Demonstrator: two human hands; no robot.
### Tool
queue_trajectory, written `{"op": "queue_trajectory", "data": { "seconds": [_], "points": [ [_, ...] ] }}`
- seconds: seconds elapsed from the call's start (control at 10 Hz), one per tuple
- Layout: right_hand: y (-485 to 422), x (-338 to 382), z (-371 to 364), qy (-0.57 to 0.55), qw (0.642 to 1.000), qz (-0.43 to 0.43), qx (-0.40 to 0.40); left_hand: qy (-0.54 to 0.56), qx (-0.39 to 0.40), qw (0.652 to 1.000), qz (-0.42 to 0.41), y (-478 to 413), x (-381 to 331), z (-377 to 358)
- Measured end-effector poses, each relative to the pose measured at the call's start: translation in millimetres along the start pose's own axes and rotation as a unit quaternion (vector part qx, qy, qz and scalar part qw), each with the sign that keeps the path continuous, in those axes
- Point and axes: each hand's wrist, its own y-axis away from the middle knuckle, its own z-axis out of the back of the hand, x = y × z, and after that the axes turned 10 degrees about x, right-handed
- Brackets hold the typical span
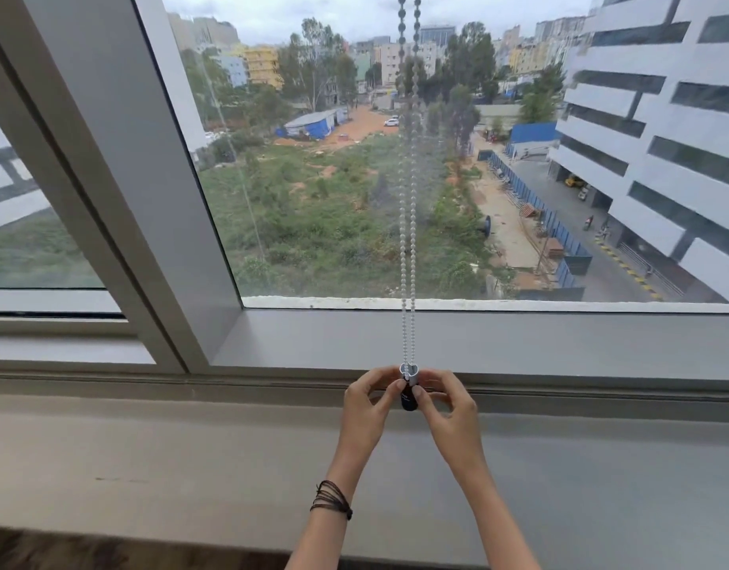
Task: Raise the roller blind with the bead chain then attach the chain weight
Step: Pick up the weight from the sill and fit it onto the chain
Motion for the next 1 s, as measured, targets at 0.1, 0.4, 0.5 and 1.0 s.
{"op": "queue_trajectory", "data": {
  "seconds": [0.1, 0.4, 0.5, 1.0],
  "points": [
    [1, -2, 2, 0.007, 1.0, -0.001, 0.01, -0.005, -0.008, 1.0, 0.0, 2, -1, -1],
    [1, -1, 9, 0.004, 0.999, 0.021, 0.037, 0.004, -0.034, 0.999, -0.006, 13, -6, -10],
    [2, -1, 11, 0.008, 0.999, 0.021, 0.047, 0.001, -0.045, 0.999, -0.009, 15, -6, -13],
    [25, 1, 8, 0.047, 0.996, 0.031, -0.067, -0.054, -0.136, 0.989, -0.015, 27, -6, -22]
  ]
}}
